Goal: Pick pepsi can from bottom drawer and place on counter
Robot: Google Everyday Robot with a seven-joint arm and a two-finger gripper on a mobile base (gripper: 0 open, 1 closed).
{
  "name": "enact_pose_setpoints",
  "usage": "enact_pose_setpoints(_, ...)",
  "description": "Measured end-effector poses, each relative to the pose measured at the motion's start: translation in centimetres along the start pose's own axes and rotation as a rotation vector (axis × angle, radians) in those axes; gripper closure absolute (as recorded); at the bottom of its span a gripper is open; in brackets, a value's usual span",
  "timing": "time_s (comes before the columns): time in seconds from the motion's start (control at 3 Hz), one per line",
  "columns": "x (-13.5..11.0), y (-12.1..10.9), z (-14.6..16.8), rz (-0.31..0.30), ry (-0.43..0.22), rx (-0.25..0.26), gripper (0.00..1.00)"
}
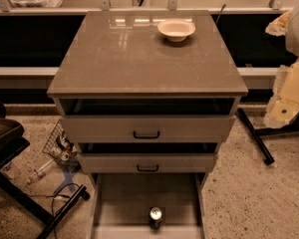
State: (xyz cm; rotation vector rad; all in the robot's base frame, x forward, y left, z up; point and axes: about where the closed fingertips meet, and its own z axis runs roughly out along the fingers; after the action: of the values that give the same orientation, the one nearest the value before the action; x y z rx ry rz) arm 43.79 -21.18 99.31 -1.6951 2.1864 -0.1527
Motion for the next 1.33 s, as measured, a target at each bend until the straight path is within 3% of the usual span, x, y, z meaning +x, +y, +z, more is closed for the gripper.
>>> enact_pose_setpoints(0.33, 0.0, 0.0, 0.0, 0.0, 0.0, 0.0, 0.0)
enact_pose_setpoints(0.67, 0.2, 0.1, 1.4, 0.021, -0.054, -0.02, 0.0)
enact_pose_setpoints(1.0, 0.9, 1.6, 5.0, 0.032, -0.154, -0.064, 0.0)
enact_pose_setpoints(1.33, 4.4, 5.7, 13.8, 0.11, -0.386, -0.103, 0.0)
